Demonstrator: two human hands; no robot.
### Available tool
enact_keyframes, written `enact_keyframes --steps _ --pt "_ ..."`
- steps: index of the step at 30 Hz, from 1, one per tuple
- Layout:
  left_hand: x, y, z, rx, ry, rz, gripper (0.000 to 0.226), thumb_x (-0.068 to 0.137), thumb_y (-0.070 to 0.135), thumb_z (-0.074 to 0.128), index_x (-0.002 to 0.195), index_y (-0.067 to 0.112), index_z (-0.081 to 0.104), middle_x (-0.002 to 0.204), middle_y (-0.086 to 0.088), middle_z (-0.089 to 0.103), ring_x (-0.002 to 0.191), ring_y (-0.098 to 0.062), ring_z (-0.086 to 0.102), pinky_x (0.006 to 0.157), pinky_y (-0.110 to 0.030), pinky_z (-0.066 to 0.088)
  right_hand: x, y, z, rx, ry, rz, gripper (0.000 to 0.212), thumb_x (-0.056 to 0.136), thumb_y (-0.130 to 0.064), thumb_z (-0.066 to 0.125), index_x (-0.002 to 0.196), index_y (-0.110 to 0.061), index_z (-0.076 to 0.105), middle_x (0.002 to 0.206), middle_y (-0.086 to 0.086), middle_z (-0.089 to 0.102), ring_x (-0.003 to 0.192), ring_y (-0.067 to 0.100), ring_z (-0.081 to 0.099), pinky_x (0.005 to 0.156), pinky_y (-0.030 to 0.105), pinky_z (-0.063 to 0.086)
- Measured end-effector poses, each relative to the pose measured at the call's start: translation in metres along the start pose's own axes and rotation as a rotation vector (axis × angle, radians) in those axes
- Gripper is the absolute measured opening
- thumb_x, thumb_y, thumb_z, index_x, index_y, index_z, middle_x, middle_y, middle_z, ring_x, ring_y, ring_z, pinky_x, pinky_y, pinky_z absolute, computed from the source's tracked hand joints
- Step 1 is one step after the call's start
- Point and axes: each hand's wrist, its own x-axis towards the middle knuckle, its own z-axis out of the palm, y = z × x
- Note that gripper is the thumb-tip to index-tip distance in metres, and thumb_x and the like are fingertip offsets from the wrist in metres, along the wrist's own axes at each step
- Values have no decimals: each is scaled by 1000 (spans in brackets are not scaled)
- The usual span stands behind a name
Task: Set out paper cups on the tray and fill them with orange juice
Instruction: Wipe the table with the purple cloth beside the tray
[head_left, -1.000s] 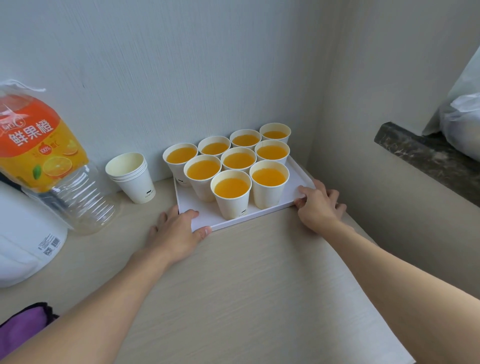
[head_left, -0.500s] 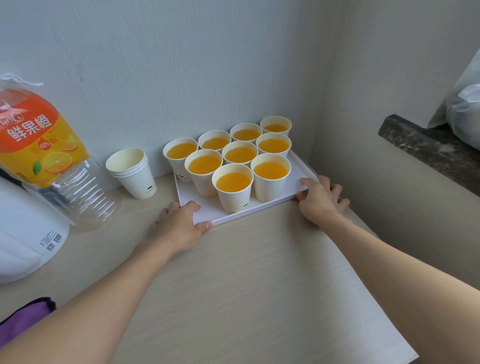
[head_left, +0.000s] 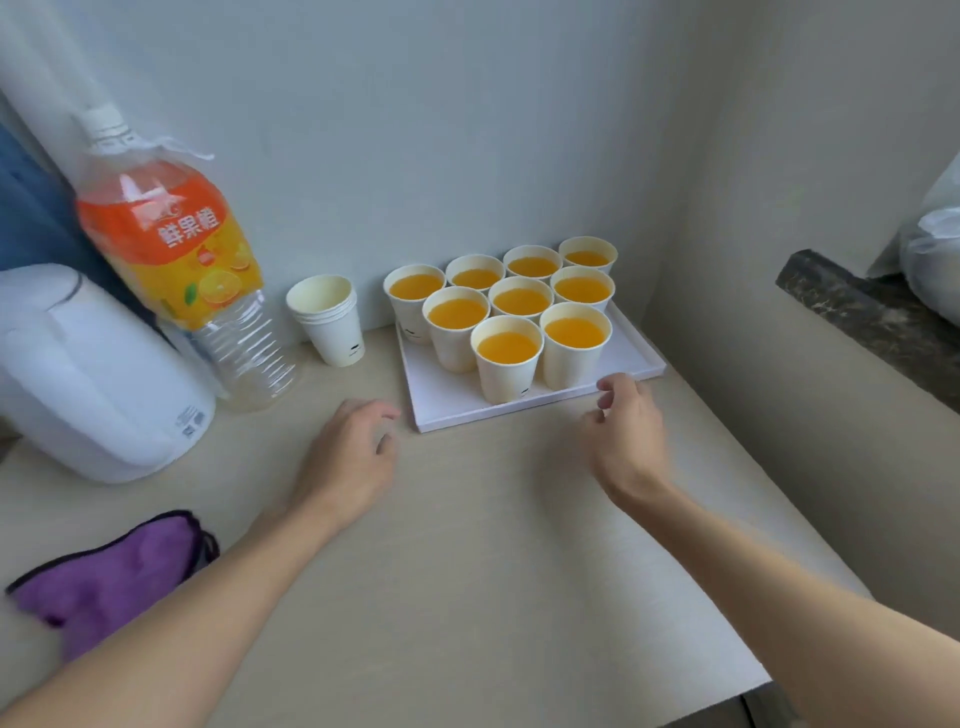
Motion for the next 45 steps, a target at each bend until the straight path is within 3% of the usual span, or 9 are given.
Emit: enact_keyframes --steps 6,11,18,22,24,28,37,41,45 --pt "-71 -51 -71 1 224 -199 26 94 7 53 104 21 72 109 -6 72 101 -32 65 89 -43 53 -109 -86 60 23 -374 -535 34 91 -12 52 125 -10 57 115 9 60 106 29 57 90 38 46" --pt "-116 -110 -105 197 14 -646 52 95 16 53 147 22 47 148 -17 45 136 -41 46 108 -48 41 -190 -176 132 -79 -647 -830 61 94 -35 52 149 -16 33 153 5 31 140 25 27 112 40 26" --pt "-117 -123 -100 -254 28 -532 55 91 -7 47 144 9 48 142 -13 59 128 -30 57 106 -34 44 -201 -176 173 -467 -568 -1002 63 98 -48 38 153 -17 29 137 9 45 126 32 41 104 46 31" --pt "-99 -97 -80 -528 -133 -364 61 90 -24 34 146 0 45 132 -11 58 114 -20 59 94 -23 45 -171 -147 140 -546 -412 -859 61 75 -49 31 117 -22 67 93 9 59 80 29 55 66 38 41" --pt "-85 -74 -59 -468 -168 -274 58 91 -22 36 142 2 49 131 -15 57 114 -22 60 92 -21 43 -147 -130 119 -560 -433 -784 59 70 -48 25 98 -16 66 93 11 57 84 32 56 66 38 35" --pt "-57 -18 -7 -177 -215 -93 51 93 7 57 143 21 52 136 -10 46 123 -30 55 105 -34 44 -101 -88 69 -653 -460 -554 43 89 -41 45 122 -14 47 130 10 40 118 32 42 88 42 35" --pt "7 49 55 83 -130 -133 93 94 54 58 163 21 4 167 -6 14 155 -23 12 121 -47 20 15 21 -36 -295 -115 -24 25 89 -25 55 110 -12 51 118 9 47 108 31 50 75 37 45" --pt "20 37 70 280 -132 -165 72 101 59 36 159 19 21 167 1 18 154 -17 8 122 -51 11 79 36 -49 -311 35 -33 34 91 -30 59 117 -10 49 124 11 45 112 35 46 83 45 48" --pt "15 25 85 296 -27 -147 75 99 61 38 159 21 21 166 6 21 155 -12 4 124 -53 4 124 37 -34 -400 -127 -177 44 90 -29 55 133 -17 50 139 6 43 122 33 41 97 50 42"
